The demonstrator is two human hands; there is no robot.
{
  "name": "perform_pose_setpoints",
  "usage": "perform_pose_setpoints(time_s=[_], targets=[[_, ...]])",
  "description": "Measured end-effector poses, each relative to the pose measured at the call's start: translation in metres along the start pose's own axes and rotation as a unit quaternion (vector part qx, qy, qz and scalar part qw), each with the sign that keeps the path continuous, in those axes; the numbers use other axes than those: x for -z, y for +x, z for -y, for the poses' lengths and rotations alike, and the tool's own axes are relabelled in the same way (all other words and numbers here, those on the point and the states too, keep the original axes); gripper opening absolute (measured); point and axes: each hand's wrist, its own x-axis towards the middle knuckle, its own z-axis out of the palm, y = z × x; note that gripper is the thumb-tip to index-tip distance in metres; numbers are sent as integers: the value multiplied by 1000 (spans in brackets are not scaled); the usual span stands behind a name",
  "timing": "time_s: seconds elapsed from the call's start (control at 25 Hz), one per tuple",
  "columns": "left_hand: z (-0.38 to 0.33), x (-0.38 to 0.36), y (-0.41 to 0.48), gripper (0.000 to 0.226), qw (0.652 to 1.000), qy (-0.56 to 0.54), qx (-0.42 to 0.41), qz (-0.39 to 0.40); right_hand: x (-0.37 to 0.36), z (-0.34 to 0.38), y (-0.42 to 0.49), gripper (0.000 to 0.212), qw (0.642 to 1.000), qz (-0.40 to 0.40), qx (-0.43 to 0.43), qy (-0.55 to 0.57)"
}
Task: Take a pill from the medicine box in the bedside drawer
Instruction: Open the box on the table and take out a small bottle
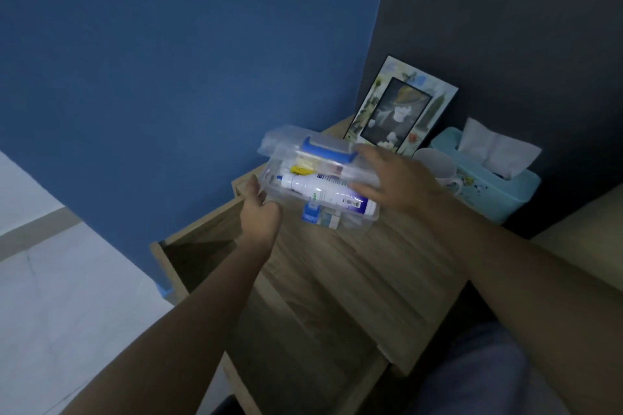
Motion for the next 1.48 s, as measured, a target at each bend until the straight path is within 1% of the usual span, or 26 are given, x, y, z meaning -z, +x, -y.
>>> perform_pose_setpoints(time_s=[0.04, 0.12, 0.2, 0.24, 0.28, 0.36, 0.44, 0.52, 0.6, 0.68, 0.8, 0.88, 0.96, 1.08, 1.24, 1.32, 1.4, 1.48], targets=[[-2, 0, 1, 73, 999, 33, -10, -5, 7, -4, 4, 53, 1000, -23, 3, 16], [-6, -1, 4, 70, 989, 139, -42, -11, 18, -11, 17, 38, 997, -81, 5, 14], [-10, -2, 7, 72, 973, 227, -54, -5, 26, -18, 34, 29, 989, -148, -9, -22], [-11, -3, 7, 74, 967, 250, -52, 2, 30, -21, 42, 27, 984, -171, -23, -54], [-11, -3, 8, 75, 963, 265, -52, 7, 32, -25, 50, 28, 979, -177, -41, -89], [-9, -1, 10, 76, 960, 272, -62, 11, 34, -32, 65, 37, 977, -137, -78, -145], [-8, 2, 13, 74, 963, 261, -71, 10, 32, -38, 74, 50, 979, -79, -110, -153], [-7, 6, 15, 72, 964, 253, -77, 7, 28, -40, 77, 57, 980, -56, -119, -149], [-5, 7, 15, 72, 965, 248, -86, 5, 22, -37, 75, 54, 984, -62, -80, -144], [-4, 7, 16, 71, 965, 245, -95, 2, 12, -30, 73, 42, 992, -45, -20, -118], [-3, 7, 17, 71, 965, 243, -101, -5, -6, -16, 76, 33, 991, 78, 57, -95], [-2, 8, 18, 71, 965, 244, -100, -7, -16, -7, 83, 34, 988, 122, 64, -70], [-1, 10, 18, 70, 964, 244, -102, -8, -23, 2, 89, 38, 987, 139, 57, -62], [0, 14, 17, 64, 964, 241, -114, -11, -33, 10, 95, 43, 977, 167, 64, -115], [1, 15, 17, 58, 963, 236, -131, -9, -33, 16, 100, 38, 973, 159, 76, -149], [1, 15, 16, 58, 964, 232, -130, -7, -32, 16, 100, 37, 977, 144, 75, -138], [-1, 16, 15, 56, 963, 231, -135, -2, -28, 13, 95, 35, 991, 100, 51, -70], [-7, 19, 13, 54, 957, 247, -150, -3, -23, 9, 84, 30, 999, 23, 0, 48]])
